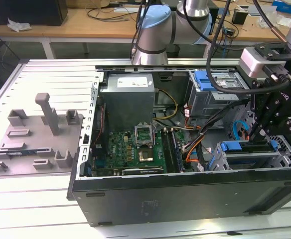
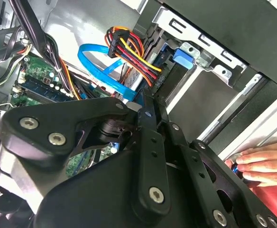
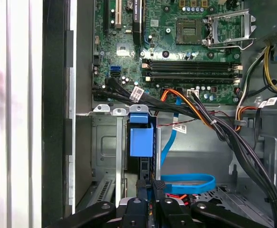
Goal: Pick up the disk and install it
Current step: 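Insert the second disk wire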
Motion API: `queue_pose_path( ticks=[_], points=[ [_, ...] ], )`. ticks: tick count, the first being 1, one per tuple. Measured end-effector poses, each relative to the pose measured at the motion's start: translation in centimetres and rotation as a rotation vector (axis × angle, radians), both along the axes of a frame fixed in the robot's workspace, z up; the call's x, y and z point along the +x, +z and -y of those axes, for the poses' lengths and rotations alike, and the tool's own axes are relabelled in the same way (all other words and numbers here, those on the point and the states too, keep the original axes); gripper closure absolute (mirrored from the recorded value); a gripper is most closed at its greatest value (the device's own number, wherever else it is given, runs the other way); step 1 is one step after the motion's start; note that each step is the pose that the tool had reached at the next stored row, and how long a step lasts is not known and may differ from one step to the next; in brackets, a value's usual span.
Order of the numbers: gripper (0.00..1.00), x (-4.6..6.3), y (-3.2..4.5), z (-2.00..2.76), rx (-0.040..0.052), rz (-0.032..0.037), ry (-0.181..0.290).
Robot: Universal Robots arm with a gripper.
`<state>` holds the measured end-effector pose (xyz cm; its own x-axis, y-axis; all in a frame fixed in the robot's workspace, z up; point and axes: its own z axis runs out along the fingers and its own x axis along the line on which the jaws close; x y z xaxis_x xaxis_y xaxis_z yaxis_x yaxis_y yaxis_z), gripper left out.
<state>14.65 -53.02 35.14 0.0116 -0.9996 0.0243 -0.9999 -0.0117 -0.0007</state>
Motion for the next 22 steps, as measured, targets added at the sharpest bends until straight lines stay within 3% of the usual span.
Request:
queue_pose_path(
  ticks=[22],
  points=[
    [0.84, 0.07, -0.84, 0.00, -0.0001, 0.0000, 0.000]
  ],
)
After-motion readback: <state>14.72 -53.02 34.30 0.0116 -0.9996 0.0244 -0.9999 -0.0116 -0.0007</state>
